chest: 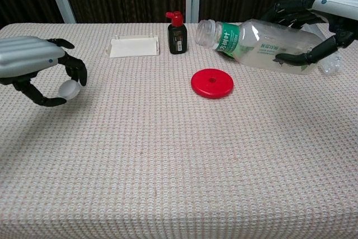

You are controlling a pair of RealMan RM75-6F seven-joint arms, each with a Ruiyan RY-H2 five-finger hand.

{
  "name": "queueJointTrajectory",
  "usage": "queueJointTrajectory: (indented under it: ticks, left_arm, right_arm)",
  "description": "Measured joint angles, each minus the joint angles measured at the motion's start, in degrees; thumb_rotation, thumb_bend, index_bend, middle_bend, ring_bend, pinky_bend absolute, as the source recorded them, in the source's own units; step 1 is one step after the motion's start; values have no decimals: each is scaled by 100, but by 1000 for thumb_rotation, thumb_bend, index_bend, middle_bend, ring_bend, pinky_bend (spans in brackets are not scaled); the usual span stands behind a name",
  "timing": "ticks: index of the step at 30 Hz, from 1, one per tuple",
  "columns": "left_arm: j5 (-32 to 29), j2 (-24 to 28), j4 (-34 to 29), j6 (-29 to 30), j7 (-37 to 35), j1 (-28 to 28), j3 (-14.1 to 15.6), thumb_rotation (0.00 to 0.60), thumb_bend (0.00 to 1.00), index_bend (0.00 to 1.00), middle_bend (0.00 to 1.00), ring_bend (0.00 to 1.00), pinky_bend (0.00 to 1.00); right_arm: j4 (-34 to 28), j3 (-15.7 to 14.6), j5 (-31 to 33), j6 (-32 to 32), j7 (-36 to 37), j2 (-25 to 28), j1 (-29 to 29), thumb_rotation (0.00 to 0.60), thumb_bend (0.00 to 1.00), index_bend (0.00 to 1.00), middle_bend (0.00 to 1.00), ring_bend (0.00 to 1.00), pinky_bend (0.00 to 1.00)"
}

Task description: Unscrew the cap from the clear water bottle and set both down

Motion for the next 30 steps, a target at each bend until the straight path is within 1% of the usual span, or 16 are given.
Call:
queueJointTrajectory:
  ticks: [3, 6, 8, 10, 12, 14, 15, 16, 20, 21, 23, 26, 30]
  left_arm:
    - [-248, 29, -161, -111, 179, -21, -28, 600, 200, 198, 232, 180, 18]
    - [-349, 132, -384, -25, 189, 25, -76, 600, 153, 167, 202, 147, 18]
    - [-352, 225, -503, 124, 151, 85, -103, 600, 145, 164, 198, 140, 18]
    - [-322, 372, -661, 346, 19, 181, -132, 600, 142, 164, 197, 140, 18]
    - [-257, 520, -777, 604, -195, 300, -158, 600, 136, 164, 197, 140, 17]
    - [-192, 638, -839, 859, -378, 418, -183, 600, 129, 164, 197, 140, 16]
    - [-156, 714, -867, 1039, -490, 505, -202, 600, 127, 164, 197, 140, 16]
    - [-134, 768, -881, 1176, -572, 578, -215, 600, 124, 164, 197, 140, 15]
    - [-108, 962, -849, 1732, -974, 962, -261, 600, 123, 164, 197, 140, 15]
    - [-135, 1014, -795, 1868, -1092, 1096, -268, 600, 123, 164, 197, 140, 15]
    - [-207, 1081, -683, 2040, -1248, 1291, -275, 600, 123, 164, 197, 140, 14]
    - [-341, 1154, -442, 2292, -1461, 1612, -256, 600, 122, 164, 197, 140, 12]
    - [-474, 1249, -184, 2486, -1777, 2068, -120, 600, 123, 164, 197, 140, 8]
  right_arm:
    - [28, -40, 105, -210, -355, -36, -15, 600, 438, 545, 430, 311, 431]
    - [136, -67, 222, -387, -723, -159, -29, 600, 436, 492, 398, 273, 404]
    - [217, -81, 292, -479, -945, -253, -39, 600, 418, 400, 351, 216, 344]
    - [289, -99, 388, -600, -1203, -346, -52, 600, 396, 266, 285, 136, 253]
    - [314, -124, 523, -754, -1439, -405, -73, 600, 361, 95, 191, 40, 137]
    - [285, -144, 635, -868, -1627, -413, -97, 600, 337, 9, 127, 1, 38]
    - [249, -154, 694, -899, -1756, -407, -120, 600, 329, 0, 105, 0, 9]
    - [209, -160, 741, -910, -1858, -394, -140, 600, 323, 0, 91, 0, 1]
    - [-139, -168, 930, -881, -2179, -212, -268, 600, 296, 0, 9, 0, 0]
    - [-284, -165, 972, -814, -2245, -111, -333, 600, 294, 0, 4, 0, 0]
    - [-481, -161, 1015, -645, -2321, 52, -453, 600, 292, 0, 14, 0, 0]
    - [-749, -156, 1041, -206, -2395, 339, -716, 600, 294, 0, 62, 0, 0]
    - [-1000, -171, 983, 669, -2425, 724, -1229, 600, 307, 0, 97, 0, 0]
